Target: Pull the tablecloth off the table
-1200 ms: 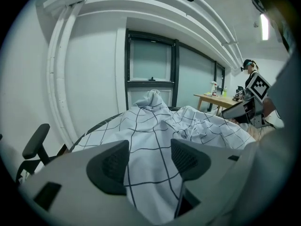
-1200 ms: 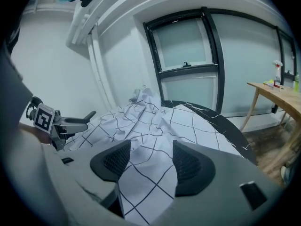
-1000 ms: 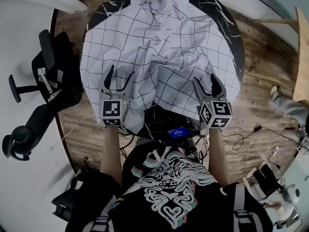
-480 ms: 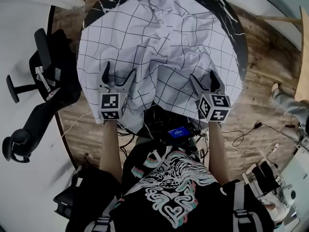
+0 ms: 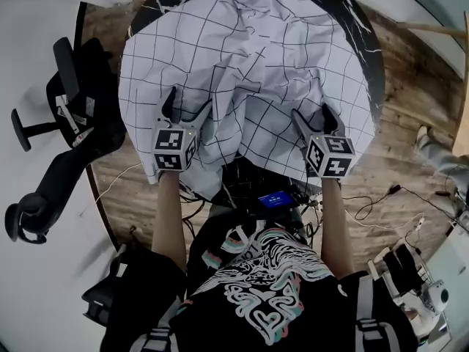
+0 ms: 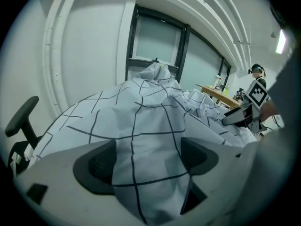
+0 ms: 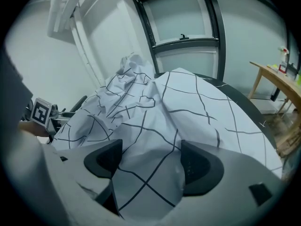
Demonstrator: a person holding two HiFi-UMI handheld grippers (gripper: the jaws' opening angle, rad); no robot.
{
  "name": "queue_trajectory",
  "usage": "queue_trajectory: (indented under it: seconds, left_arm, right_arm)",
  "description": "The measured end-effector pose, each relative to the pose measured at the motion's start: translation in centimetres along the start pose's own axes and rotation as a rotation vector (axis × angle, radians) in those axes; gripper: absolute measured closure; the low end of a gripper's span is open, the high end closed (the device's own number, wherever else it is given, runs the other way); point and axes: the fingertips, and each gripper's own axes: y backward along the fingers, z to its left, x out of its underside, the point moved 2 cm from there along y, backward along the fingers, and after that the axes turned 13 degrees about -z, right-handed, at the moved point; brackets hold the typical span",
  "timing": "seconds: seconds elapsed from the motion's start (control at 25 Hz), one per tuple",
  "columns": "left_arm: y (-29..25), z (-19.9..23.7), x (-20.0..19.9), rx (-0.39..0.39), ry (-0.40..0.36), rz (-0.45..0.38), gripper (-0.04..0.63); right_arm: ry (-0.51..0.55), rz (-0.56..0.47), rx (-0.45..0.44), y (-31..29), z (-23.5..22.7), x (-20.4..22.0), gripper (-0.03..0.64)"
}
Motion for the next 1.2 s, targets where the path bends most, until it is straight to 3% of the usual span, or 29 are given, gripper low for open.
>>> queue_trajectory:
  seconds: [0.4, 1.0, 1.2]
  left_arm:
    - [-0.8, -0.2, 0.6, 0.038, 0.029, 0.102, 0.163]
    - [-0.9, -1.0, 0.7, 0.047, 0.036, 0.133, 0.172]
    - [-0.9, -1.7, 0.7, 0.083, 0.063, 0.143, 0.206]
  right_arm:
    - [-0.048, 0.009, -0.063, 0.1, 0.2, -0.3, 0.250]
    - [-0.173, 0.026, -0.172, -0.2, 2.5, -0.5, 0.295]
    - [-0.196, 0.026, -0.182, -0.2, 2.7, -0.6, 0.296]
